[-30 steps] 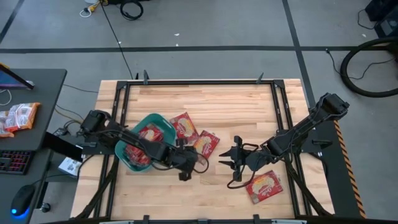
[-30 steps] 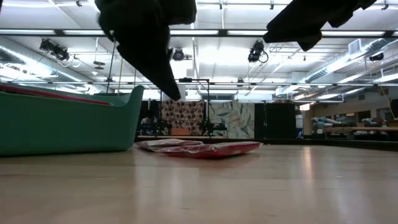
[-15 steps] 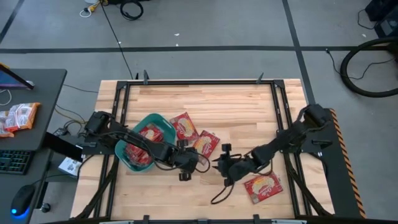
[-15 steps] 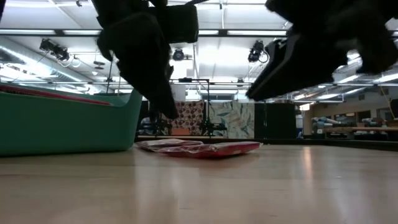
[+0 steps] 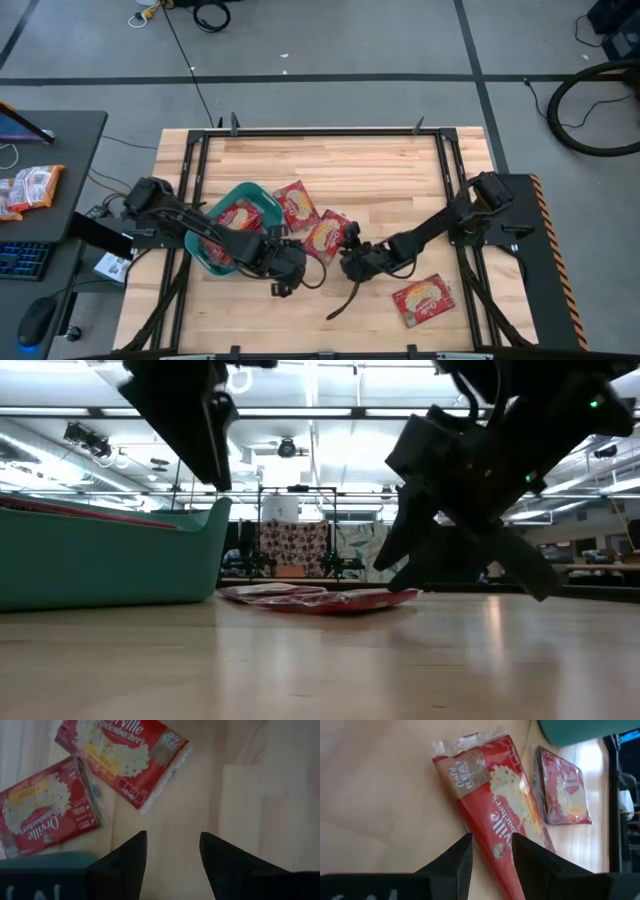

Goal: Sort popcorn bags into baskets
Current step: Put the red popcorn bag into the green bin

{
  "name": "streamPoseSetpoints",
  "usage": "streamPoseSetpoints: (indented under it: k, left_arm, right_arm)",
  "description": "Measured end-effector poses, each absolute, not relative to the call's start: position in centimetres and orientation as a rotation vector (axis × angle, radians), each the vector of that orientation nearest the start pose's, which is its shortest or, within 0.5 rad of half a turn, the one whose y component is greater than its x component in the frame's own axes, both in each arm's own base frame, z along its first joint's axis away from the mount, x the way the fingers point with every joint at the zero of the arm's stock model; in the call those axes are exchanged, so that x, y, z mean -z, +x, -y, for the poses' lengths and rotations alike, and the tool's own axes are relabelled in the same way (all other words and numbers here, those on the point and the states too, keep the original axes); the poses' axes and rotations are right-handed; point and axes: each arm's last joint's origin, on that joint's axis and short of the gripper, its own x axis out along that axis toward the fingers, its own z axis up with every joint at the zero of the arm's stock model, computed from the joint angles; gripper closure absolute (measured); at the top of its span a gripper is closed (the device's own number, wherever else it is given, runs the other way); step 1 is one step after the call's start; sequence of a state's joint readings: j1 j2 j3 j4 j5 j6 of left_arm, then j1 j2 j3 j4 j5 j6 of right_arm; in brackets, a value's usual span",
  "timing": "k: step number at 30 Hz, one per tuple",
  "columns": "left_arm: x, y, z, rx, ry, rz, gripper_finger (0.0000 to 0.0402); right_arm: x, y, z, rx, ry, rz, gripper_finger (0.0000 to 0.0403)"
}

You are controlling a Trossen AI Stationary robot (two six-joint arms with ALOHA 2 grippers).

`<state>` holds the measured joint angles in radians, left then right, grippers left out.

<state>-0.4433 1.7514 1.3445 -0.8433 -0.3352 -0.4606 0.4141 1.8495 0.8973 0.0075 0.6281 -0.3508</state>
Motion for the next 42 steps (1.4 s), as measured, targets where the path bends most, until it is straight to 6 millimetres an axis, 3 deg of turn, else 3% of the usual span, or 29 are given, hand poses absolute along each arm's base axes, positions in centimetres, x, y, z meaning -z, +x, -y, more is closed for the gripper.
streamPoseSetpoints:
  k: [6,13,16,20,25,31,42]
  left_arm:
    - [-24.6,31.1,14.3,-0.161,0.052,-1.073,0.0214]
    - [-25.0,31.1,15.3,-0.097,0.054,-1.02,0.0214]
    - [-24.9,31.1,15.4,-0.095,0.057,-1.021,0.0214]
    - [-24.9,31.1,15.4,-0.095,0.059,-1.022,0.0214]
    - [-24.8,31.1,15.5,-0.045,0.138,-1.018,0.0214]
    - [-24.9,31.3,16.0,-0.001,0.254,-0.964,0.0205]
    - [-25.1,31.6,15.9,-0.052,0.29,-0.911,0.0127]
  right_arm:
    - [-11.3,31.9,-10.8,0.005,-0.809,-0.903,0.0266]
    - [-10.1,32.5,-10.1,0.008,-0.829,-0.926,0.0285]
    - [-10.1,32.6,-10.0,0.005,-0.822,-0.926,0.0314]
    - [-10.1,32.6,-10.0,0.011,-0.815,-0.923,0.0385]
    - [-10.5,32.2,-10.8,0.041,-0.814,-0.903,0.0393]
    - [-14.4,31.0,-12.4,0.043,-0.732,-0.79,0.0398]
    - [-20.0,28.5,-14.4,-0.051,-0.633,-0.624,0.04]
